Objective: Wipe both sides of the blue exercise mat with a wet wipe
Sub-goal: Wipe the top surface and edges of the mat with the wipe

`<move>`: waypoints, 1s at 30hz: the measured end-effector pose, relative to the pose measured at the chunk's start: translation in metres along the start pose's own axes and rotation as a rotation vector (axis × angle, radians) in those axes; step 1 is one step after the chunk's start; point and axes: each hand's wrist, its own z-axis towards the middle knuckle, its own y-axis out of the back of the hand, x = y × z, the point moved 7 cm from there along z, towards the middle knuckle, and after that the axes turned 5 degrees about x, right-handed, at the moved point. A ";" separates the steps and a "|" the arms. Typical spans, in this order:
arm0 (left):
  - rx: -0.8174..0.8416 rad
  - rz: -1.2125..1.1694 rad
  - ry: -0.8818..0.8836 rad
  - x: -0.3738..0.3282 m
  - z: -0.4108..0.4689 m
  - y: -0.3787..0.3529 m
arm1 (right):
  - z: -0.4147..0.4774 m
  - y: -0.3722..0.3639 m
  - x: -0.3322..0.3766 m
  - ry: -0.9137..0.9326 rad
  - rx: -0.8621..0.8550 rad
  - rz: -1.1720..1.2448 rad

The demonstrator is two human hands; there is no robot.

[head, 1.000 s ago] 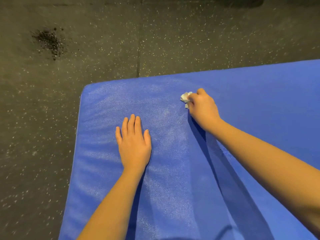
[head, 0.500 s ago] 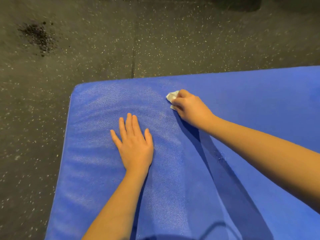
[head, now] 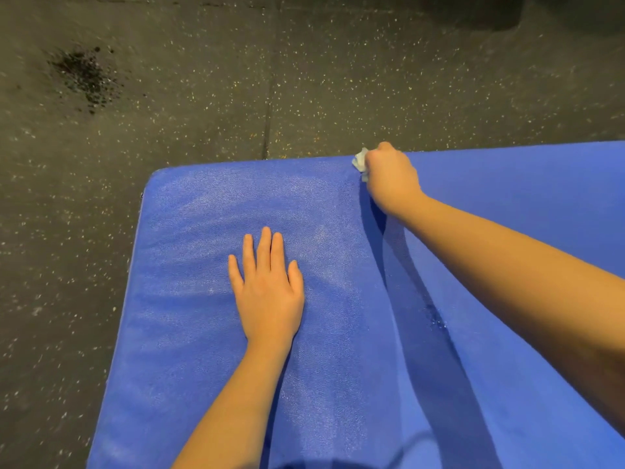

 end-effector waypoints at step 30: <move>-0.019 -0.042 -0.005 -0.001 0.000 0.005 | -0.055 -0.024 -0.010 0.334 0.008 0.152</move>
